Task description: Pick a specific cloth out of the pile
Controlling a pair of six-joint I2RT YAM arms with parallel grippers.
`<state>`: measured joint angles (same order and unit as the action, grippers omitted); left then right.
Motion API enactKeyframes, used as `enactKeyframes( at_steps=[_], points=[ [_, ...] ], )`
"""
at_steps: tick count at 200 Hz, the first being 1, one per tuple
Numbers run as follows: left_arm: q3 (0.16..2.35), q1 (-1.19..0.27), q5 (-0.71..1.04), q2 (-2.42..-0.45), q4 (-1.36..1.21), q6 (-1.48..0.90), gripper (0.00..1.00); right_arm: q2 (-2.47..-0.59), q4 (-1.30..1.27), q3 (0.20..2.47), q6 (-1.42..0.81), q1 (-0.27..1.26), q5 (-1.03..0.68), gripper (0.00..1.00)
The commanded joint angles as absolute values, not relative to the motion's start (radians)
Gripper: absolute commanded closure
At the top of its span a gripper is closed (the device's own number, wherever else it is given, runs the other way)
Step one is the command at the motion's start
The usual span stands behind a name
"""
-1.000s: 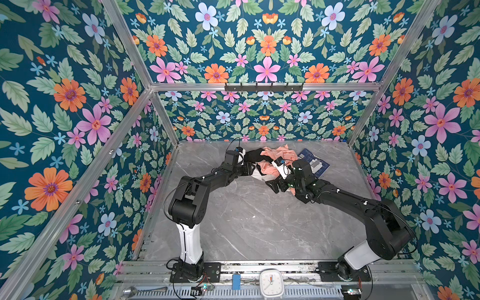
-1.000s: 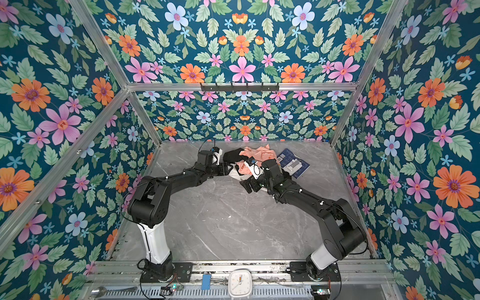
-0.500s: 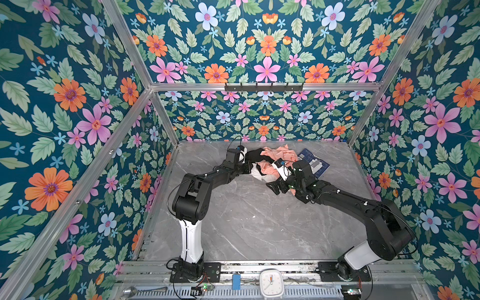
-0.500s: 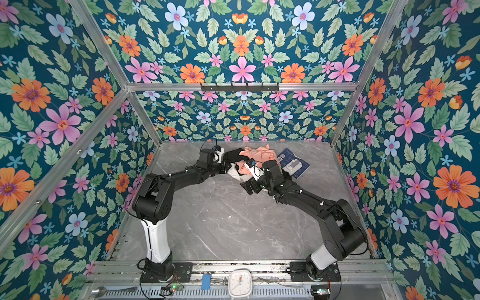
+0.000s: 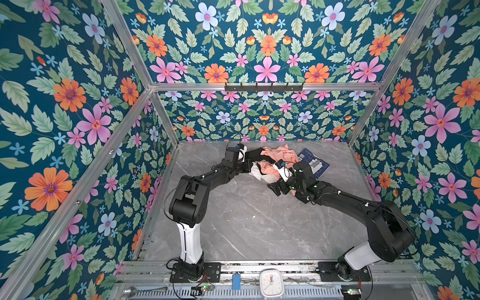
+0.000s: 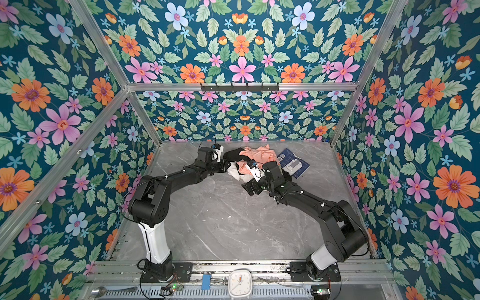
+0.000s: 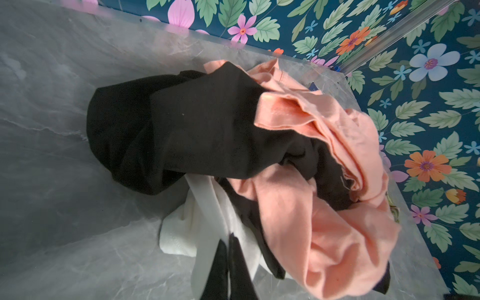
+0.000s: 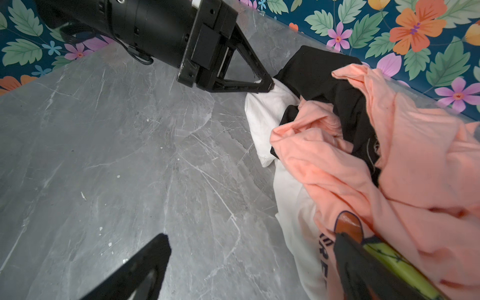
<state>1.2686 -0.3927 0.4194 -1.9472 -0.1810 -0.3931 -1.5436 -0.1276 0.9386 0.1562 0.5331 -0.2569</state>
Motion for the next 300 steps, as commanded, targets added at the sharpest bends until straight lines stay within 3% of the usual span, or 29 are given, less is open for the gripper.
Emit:
enactKeyframes(
  at_steps=[1, 300],
  points=[
    [1.277, -0.393, 0.431, -1.930, -0.191, -0.406, 1.00, -1.534, -0.144, 0.942, 0.148, 0.534, -0.247, 0.01],
    [1.384, -0.442, 0.444, -1.809, -0.113, -0.396, 1.00, -1.516, -0.138, 0.912, 0.163, 0.533, -0.180, 0.01]
  ],
)
